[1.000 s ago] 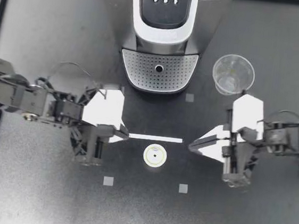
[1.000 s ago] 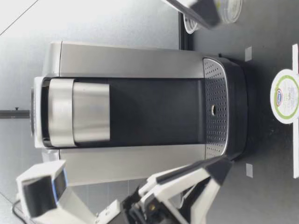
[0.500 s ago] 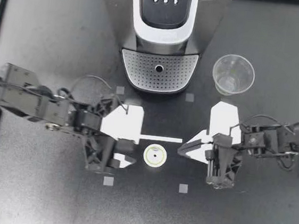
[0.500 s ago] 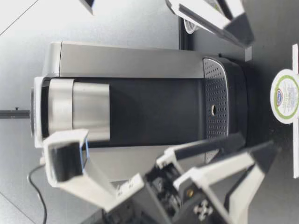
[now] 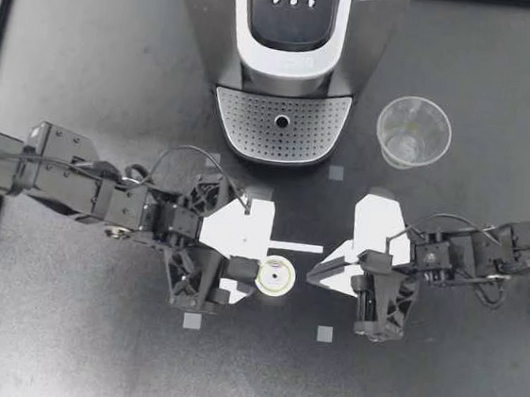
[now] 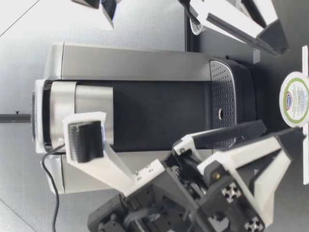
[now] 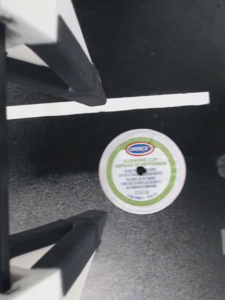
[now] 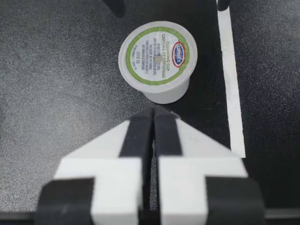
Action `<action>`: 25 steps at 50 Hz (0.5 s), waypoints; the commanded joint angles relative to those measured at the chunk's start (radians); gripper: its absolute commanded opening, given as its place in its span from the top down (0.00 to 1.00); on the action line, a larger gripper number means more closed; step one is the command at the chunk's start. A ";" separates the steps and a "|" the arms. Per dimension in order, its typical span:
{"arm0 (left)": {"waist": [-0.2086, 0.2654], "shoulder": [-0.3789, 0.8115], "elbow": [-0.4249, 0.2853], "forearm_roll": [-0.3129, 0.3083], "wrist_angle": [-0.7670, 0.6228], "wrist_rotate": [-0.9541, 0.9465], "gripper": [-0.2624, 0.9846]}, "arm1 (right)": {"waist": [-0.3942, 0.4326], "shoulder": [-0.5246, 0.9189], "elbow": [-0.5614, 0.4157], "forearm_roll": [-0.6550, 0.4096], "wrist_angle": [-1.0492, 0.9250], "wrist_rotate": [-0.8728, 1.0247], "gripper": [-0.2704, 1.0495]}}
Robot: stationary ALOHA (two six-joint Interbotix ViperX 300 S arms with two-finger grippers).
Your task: Place the coffee capsule inside the capsule container, then place the cup onto the center of the cup tray, then push the 'Hot Water' and 'Travel Mug' buttons.
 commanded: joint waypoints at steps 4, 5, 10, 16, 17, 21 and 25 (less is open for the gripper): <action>-0.006 0.000 -0.037 0.002 -0.009 0.002 0.13 | 0.008 -0.003 -0.025 -0.002 -0.003 -0.002 0.71; -0.006 0.005 -0.040 0.000 -0.009 0.003 0.13 | 0.006 -0.002 -0.025 -0.002 -0.003 -0.003 0.71; -0.012 0.020 -0.049 0.002 -0.011 0.005 0.13 | 0.008 0.006 -0.029 -0.002 -0.003 -0.003 0.71; -0.018 0.029 -0.057 0.002 -0.009 0.003 0.13 | 0.008 0.015 -0.035 -0.002 -0.008 -0.003 0.71; -0.018 0.029 -0.058 0.002 -0.009 0.003 0.13 | 0.008 0.017 -0.037 0.000 -0.008 -0.003 0.71; -0.020 0.034 -0.060 0.000 -0.011 0.005 0.14 | 0.008 0.025 -0.044 -0.002 -0.008 -0.003 0.71; -0.020 0.038 -0.061 0.002 -0.015 0.003 0.14 | 0.008 0.032 -0.049 -0.002 -0.008 -0.003 0.71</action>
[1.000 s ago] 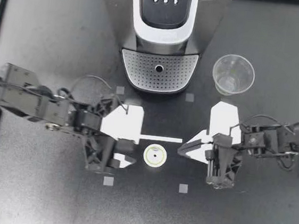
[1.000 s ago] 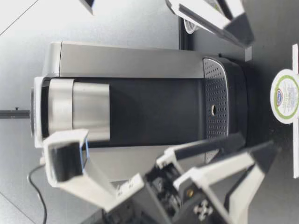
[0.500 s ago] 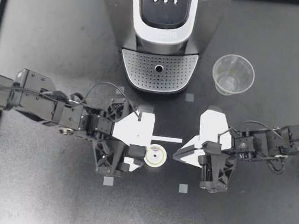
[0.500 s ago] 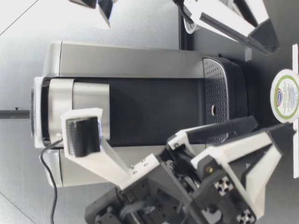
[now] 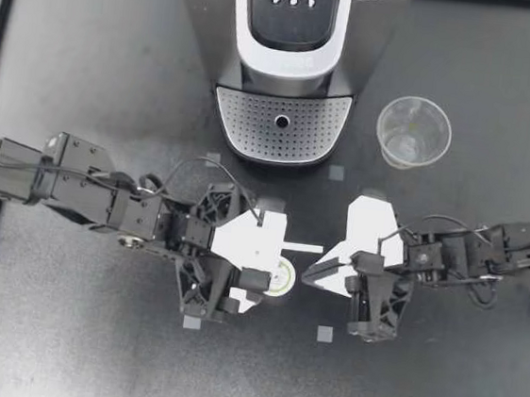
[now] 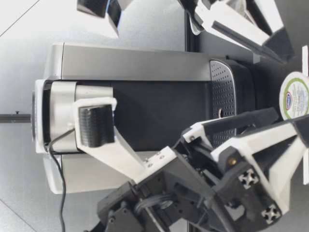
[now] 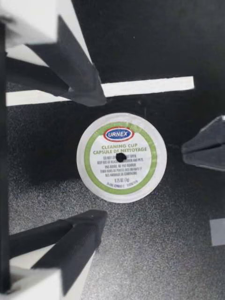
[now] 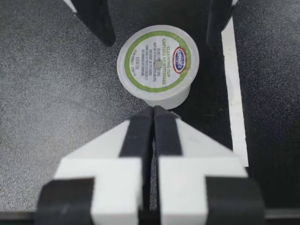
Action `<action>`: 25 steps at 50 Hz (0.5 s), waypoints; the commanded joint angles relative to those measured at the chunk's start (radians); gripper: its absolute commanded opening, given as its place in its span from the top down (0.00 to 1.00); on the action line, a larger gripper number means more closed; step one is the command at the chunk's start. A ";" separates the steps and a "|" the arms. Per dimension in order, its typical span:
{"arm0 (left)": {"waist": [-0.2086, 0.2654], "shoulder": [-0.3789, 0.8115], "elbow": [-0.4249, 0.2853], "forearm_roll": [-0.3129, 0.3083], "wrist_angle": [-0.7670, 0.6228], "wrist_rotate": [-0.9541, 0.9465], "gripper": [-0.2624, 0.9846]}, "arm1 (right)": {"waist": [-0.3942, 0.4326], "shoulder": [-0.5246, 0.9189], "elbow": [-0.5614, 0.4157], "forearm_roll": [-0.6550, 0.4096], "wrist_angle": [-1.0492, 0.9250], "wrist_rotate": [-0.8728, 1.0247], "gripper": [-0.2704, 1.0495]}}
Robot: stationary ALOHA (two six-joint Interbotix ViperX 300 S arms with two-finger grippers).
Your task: Place the coffee capsule inside the capsule container, then place the cup onto the center of the cup tray, then push the 'Hot Water' and 'Travel Mug' buttons.
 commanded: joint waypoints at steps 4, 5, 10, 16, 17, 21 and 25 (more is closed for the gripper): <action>-0.003 -0.006 -0.025 0.003 -0.023 -0.003 0.14 | 0.008 0.000 -0.026 -0.002 -0.008 -0.002 0.71; -0.003 -0.006 -0.025 0.003 -0.026 -0.003 0.14 | 0.008 0.000 -0.028 -0.002 -0.008 -0.002 0.71; -0.003 0.000 -0.025 0.003 -0.044 -0.003 0.14 | 0.006 0.008 -0.035 -0.002 -0.008 -0.002 0.71; -0.003 0.003 -0.026 0.003 -0.058 -0.003 0.14 | 0.008 0.014 -0.040 -0.002 -0.009 -0.003 0.71; -0.002 0.003 -0.026 0.003 -0.058 -0.003 0.14 | 0.008 0.014 -0.041 -0.002 -0.008 -0.003 0.71; -0.003 0.009 -0.029 0.003 -0.060 -0.002 0.14 | 0.008 0.017 -0.040 -0.002 -0.008 -0.003 0.71; -0.003 0.020 -0.037 0.003 -0.060 -0.002 0.14 | 0.008 0.017 -0.040 -0.002 -0.009 -0.003 0.71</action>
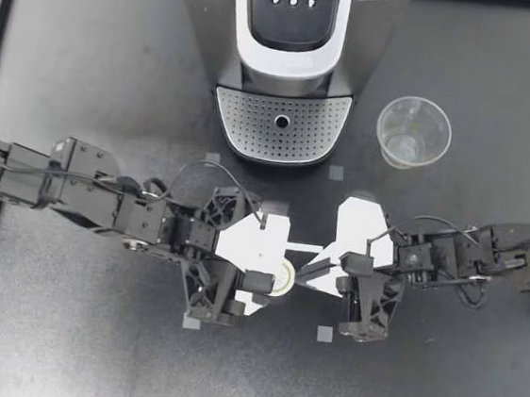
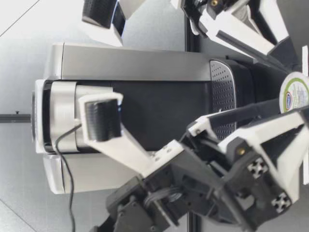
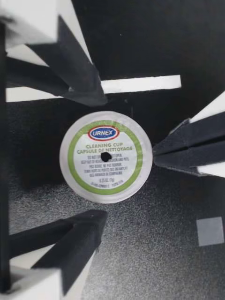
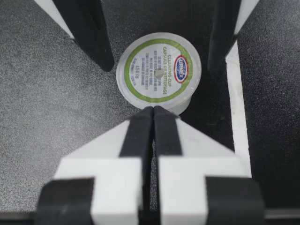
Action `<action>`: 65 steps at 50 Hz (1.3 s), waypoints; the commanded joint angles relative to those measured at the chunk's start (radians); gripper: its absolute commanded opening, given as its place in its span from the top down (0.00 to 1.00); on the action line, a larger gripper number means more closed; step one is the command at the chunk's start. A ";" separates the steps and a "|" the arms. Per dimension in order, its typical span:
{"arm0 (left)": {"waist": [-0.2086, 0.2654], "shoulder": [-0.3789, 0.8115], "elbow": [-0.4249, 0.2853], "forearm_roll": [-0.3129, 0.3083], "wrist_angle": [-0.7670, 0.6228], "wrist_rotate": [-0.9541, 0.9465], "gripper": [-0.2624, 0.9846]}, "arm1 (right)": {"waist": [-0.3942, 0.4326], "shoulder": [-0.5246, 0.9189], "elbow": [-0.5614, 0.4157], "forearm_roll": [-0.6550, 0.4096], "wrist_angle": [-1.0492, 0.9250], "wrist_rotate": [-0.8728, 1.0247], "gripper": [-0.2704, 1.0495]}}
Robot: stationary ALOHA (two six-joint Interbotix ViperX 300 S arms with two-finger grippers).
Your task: Place the coffee capsule inside the capsule container, then place the cup onto the center of the cup tray, then push the 'Hot Water' and 'Travel Mug' buttons.
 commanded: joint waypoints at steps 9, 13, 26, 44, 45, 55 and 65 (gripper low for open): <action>-0.002 0.005 -0.046 0.003 -0.006 0.003 0.14 | 0.006 -0.008 -0.017 -0.002 -0.008 -0.002 0.71; -0.002 0.005 -0.048 0.003 -0.006 0.003 0.14 | 0.006 -0.006 -0.018 -0.002 -0.008 -0.002 0.71; -0.003 0.006 -0.054 0.003 -0.008 0.003 0.22 | 0.006 -0.002 -0.023 -0.002 -0.008 -0.002 0.71; -0.003 0.008 -0.057 0.003 -0.003 0.002 0.41 | 0.006 -0.015 -0.025 -0.002 -0.006 -0.002 0.71; -0.003 0.006 -0.055 0.002 -0.003 0.002 0.41 | 0.006 -0.020 -0.021 -0.002 -0.006 -0.002 0.71; -0.003 -0.017 -0.041 0.003 -0.003 -0.003 0.42 | 0.003 -0.094 0.006 0.002 -0.018 0.000 0.71; -0.003 -0.077 0.008 0.000 -0.009 -0.025 0.42 | -0.041 -0.202 0.072 0.011 -0.150 0.002 0.71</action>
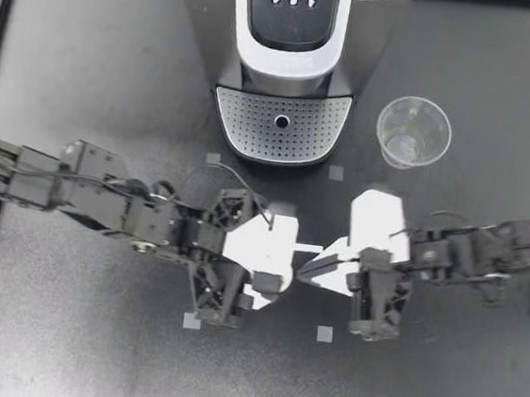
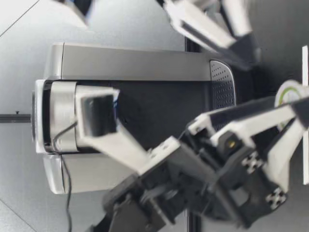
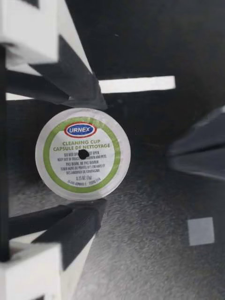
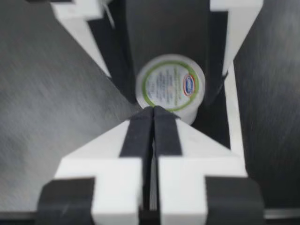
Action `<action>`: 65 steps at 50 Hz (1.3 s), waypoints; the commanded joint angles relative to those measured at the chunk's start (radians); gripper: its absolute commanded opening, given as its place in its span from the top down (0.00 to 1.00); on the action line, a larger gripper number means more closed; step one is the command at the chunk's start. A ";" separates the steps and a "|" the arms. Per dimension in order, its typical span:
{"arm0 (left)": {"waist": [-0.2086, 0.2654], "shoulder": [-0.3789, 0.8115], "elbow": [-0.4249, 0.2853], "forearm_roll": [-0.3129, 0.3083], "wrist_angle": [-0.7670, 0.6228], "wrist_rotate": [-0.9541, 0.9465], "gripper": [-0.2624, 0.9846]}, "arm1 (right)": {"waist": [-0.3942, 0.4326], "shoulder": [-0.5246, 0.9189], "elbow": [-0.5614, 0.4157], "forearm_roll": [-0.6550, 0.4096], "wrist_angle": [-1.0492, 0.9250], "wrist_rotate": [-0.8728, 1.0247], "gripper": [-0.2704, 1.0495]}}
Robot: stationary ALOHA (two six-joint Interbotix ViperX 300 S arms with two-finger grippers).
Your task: Place the coffee capsule inside the capsule container, then place the cup onto the center of the cup tray, then push the 'Hot Water' and 'Travel Mug' buttons.
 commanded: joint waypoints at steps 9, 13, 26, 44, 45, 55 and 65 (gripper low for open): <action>-0.002 -0.124 0.054 -0.002 -0.014 -0.025 0.42 | -0.115 -0.107 0.020 0.043 -0.167 0.009 0.71; -0.002 -0.152 0.072 -0.002 -0.014 -0.031 0.42 | -0.153 -0.118 -0.009 0.061 -0.175 0.009 0.71; 0.000 -0.210 0.115 -0.002 -0.026 -0.032 0.42 | -0.235 -0.118 -0.077 0.063 -0.206 0.006 0.71; 0.000 -0.213 0.124 -0.002 -0.040 -0.031 0.42 | -0.301 -0.120 -0.080 0.087 -0.347 0.009 0.71; 0.000 -0.213 0.124 -0.002 -0.040 -0.031 0.42 | -0.305 -0.121 -0.080 0.091 -0.350 0.009 0.71; -0.002 -0.213 0.124 -0.002 -0.040 -0.031 0.42 | -0.318 -0.123 -0.080 0.095 -0.408 0.008 0.71; -0.002 -0.213 0.123 -0.002 -0.040 -0.031 0.42 | -0.327 -0.129 -0.084 0.095 -0.460 0.006 0.71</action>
